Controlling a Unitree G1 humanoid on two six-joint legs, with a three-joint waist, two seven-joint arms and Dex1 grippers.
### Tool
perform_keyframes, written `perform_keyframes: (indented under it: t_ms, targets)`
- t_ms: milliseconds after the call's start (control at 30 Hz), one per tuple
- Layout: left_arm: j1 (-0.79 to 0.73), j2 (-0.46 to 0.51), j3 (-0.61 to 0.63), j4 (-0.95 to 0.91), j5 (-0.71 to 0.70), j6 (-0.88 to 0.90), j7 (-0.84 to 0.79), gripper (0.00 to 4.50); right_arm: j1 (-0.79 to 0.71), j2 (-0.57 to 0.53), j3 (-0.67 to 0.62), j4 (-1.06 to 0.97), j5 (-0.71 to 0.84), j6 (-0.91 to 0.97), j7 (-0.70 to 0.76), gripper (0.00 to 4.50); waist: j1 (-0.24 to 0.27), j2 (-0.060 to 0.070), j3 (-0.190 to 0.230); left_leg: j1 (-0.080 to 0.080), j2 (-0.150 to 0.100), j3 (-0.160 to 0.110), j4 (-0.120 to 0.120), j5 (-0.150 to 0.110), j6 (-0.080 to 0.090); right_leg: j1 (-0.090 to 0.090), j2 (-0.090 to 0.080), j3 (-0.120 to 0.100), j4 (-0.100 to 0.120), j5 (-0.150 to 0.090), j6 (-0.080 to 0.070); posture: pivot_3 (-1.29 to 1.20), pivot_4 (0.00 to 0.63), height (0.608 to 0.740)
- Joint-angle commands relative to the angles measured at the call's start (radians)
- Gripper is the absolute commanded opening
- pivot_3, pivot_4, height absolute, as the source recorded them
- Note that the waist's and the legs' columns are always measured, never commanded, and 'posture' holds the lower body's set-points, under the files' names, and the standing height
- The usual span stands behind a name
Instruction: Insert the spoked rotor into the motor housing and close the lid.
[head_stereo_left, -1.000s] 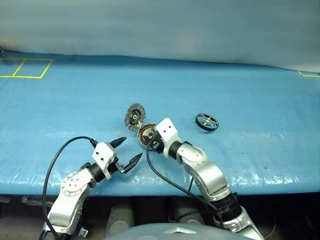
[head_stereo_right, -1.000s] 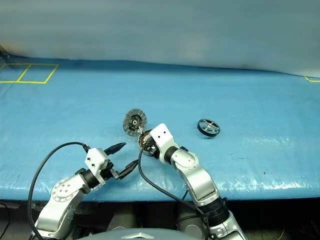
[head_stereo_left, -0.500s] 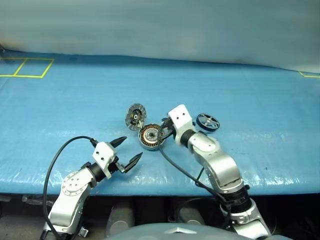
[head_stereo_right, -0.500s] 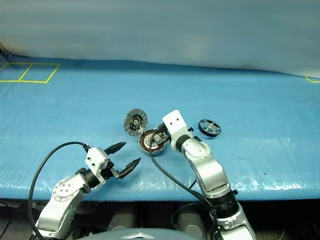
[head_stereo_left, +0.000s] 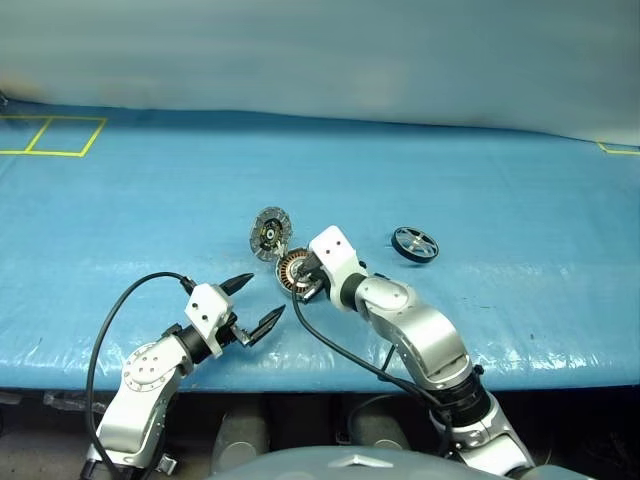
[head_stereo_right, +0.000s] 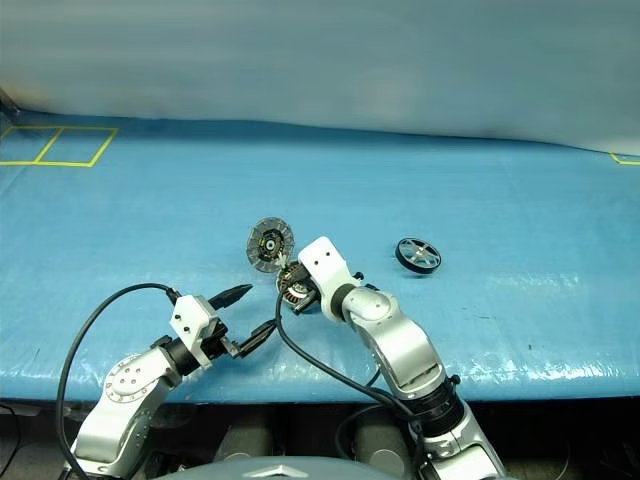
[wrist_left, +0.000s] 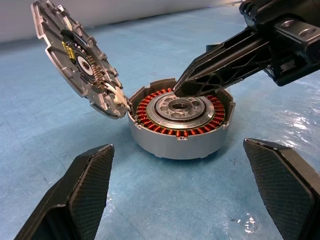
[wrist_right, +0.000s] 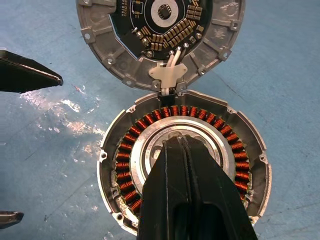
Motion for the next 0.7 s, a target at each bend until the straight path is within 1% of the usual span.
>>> perform_keyframes:
  t_ms: [33, 367, 500, 600, 700]
  targets:
    - [-0.003, 0.001, 0.005, -0.006, -0.008, -0.005, 0.001, 4.50, -0.026, 0.017, 0.006, 0.014, 0.007, -0.017, -0.004, 0.03, 0.000, 0.000, 0.000, 0.000, 0.000, 0.000, 0.000, 0.000, 0.000, 0.000, 0.000, 0.000, 0.000, 0.000, 0.000, 0.00, 0.150, 0.740]
    - [0.005, 0.000, 0.009, -0.011, -0.007, -0.007, 0.008, 4.50, -0.027, -0.001, 0.022, 0.063, 0.000, -0.022, 0.001, 0.03, 0.000, 0.000, 0.000, 0.000, 0.000, 0.000, 0.000, 0.000, 0.000, 0.000, 0.000, -0.001, 0.000, 0.000, 0.000, 0.00, 0.150, 0.740]
    - [0.001, 0.000, 0.008, -0.010, -0.007, -0.007, 0.009, 4.50, -0.039, -0.023, 0.031, 0.045, 0.002, -0.011, 0.011, 0.03, 0.000, 0.000, 0.000, 0.000, 0.001, 0.000, 0.000, 0.000, 0.000, 0.000, 0.000, -0.001, 0.000, 0.000, 0.000, 0.00, 0.150, 0.740]
    - [0.000, 0.001, 0.007, -0.011, -0.008, -0.006, 0.009, 4.50, -0.052, -0.022, -0.032, -0.023, 0.043, -0.005, 0.028, 0.03, 0.000, 0.000, 0.000, 0.000, 0.000, 0.000, 0.000, 0.000, 0.000, 0.000, 0.000, -0.001, 0.000, 0.000, 0.000, 0.00, 0.150, 0.740]
    - [0.001, 0.002, 0.005, -0.012, -0.009, -0.003, 0.009, 4.50, -0.084, -0.064, -0.127, -0.107, 0.087, 0.040, 0.060, 0.03, 0.002, 0.000, 0.000, -0.001, 0.000, 0.000, 0.000, 0.000, 0.000, -0.001, 0.000, -0.001, 0.000, 0.000, 0.000, 0.00, 0.150, 0.740]
